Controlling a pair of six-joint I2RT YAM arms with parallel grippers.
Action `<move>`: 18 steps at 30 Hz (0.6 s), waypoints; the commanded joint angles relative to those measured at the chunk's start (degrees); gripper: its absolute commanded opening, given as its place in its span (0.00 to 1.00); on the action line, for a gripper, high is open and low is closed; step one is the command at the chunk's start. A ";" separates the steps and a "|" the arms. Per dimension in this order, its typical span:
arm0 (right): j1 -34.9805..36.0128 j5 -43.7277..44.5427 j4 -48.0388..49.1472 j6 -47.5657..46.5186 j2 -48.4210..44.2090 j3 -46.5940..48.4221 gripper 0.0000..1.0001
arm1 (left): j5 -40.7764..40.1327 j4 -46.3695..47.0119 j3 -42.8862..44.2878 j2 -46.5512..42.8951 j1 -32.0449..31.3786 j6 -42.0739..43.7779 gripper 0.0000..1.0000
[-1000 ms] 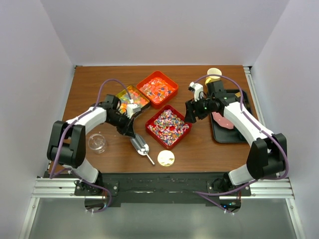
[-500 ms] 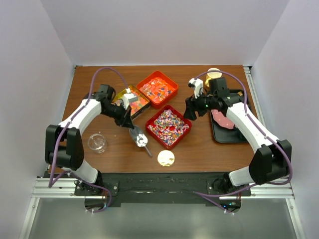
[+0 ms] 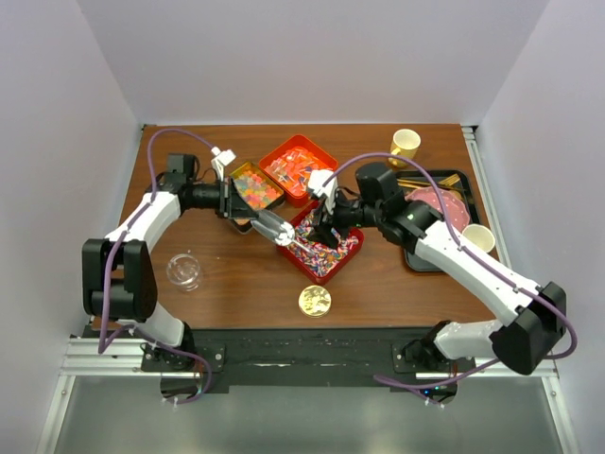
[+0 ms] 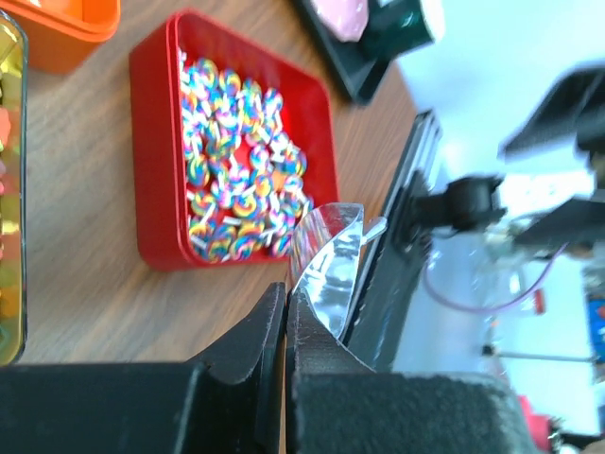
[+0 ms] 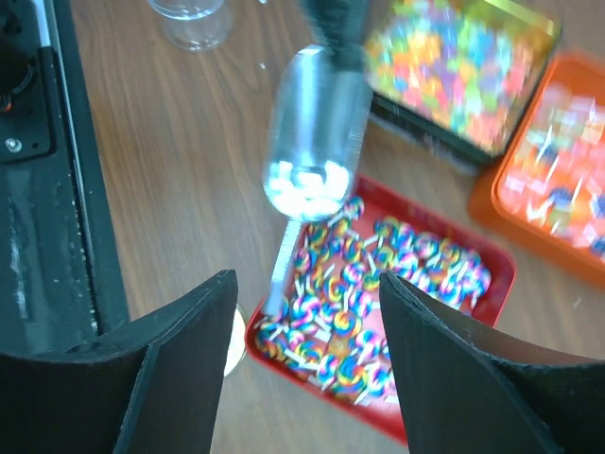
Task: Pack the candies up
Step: Pick up the spatula from the center of the board.
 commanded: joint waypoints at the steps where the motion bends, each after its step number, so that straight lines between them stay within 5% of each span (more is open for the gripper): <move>1: 2.43 2.98 5.67 -6.24 -0.70 -1.24 0.64 | 6.27 11.73 -0.32 0.62 0.57 -15.12 0.00; 18: 4.90 8.17 6.37 -10.29 6.69 0.34 0.47 | 10.13 26.77 -6.73 -2.01 1.27 -29.81 0.00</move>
